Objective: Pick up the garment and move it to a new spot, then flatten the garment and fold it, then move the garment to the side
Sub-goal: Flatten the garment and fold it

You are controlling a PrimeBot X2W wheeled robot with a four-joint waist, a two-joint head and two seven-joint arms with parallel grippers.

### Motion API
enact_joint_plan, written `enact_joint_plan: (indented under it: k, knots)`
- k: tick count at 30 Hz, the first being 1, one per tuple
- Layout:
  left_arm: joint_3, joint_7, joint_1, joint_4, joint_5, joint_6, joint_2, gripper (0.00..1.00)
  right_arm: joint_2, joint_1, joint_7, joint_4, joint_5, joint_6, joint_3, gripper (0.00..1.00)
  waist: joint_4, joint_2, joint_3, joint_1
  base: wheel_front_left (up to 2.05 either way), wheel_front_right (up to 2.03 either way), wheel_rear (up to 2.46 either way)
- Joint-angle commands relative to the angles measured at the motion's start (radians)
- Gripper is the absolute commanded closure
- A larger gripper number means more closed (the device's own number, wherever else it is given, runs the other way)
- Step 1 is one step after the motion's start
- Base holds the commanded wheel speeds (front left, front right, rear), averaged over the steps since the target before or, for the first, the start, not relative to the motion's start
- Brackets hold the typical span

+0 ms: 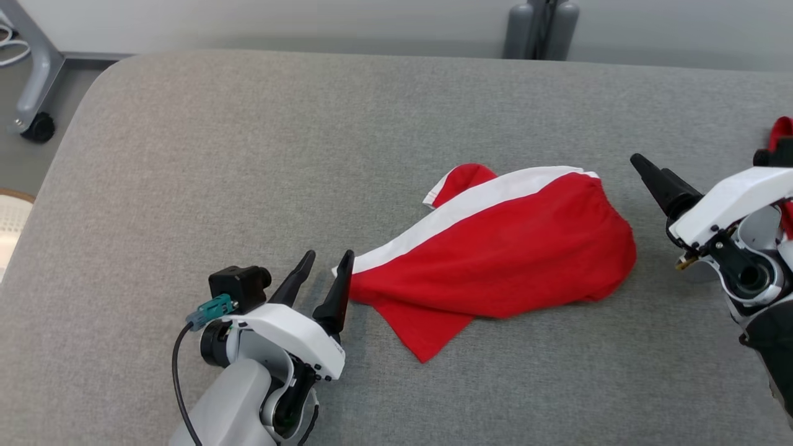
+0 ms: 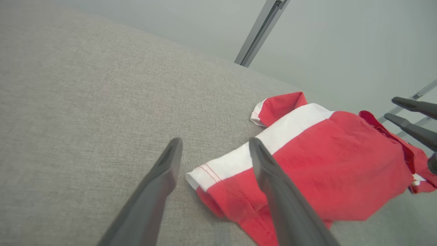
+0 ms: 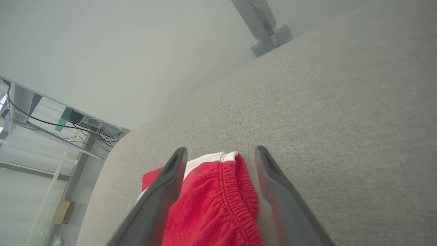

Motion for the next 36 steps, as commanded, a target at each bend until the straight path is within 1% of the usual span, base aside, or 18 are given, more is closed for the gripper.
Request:
enact_joint_plan:
  k: [1,4,6,8,17,31,36]
  knots:
    - [-0.007,-0.004,-0.024,-0.002,0.003,-0.006,-0.001,0.0,0.001,-0.037,0.022,0.034,0.019,0.0,0.011,0.0,0.023,0.0,0.023,0.0,0.0,0.0,0.0]
    - [-0.019,-0.005,-0.036,-0.001,0.004,-0.01,-0.007,0.0,0.001,-0.078,0.066,0.093,0.036,0.0,0.029,0.0,0.043,0.0,0.039,0.0,0.0,0.0,0.0]
    - [-0.024,-0.004,-0.04,0.001,0.003,-0.012,-0.01,0.0,0.001,-0.092,0.081,0.11,0.038,0.0,0.036,0.0,0.049,0.0,0.044,0.0,0.0,0.0,0.0]
    - [-0.038,-0.005,-0.056,0.005,-0.001,-0.013,-0.013,0.0,0.004,-0.13,0.111,0.162,0.047,0.0,0.05,0.0,0.065,0.0,0.054,0.0,0.0,0.0,0.0]
    - [-0.071,-0.013,-0.072,0.01,-0.023,-0.018,-0.022,0.0,0.005,-0.19,0.167,0.251,0.068,0.0,0.084,0.0,0.09,0.0,0.07,0.0,0.0,0.0,0.0]
    - [-0.136,-0.011,-0.095,0.002,-0.05,-0.014,-0.026,0.0,-0.013,-0.23,0.24,0.281,0.122,0.0,0.11,0.0,0.124,0.0,0.105,0.0,0.0,0.0,0.0]
    - [-0.153,-0.019,-0.109,0.0,-0.065,-0.006,-0.027,0.0,-0.019,-0.237,0.248,0.282,0.132,0.0,0.118,0.0,0.136,0.0,0.112,0.0,0.0,0.0,0.0]
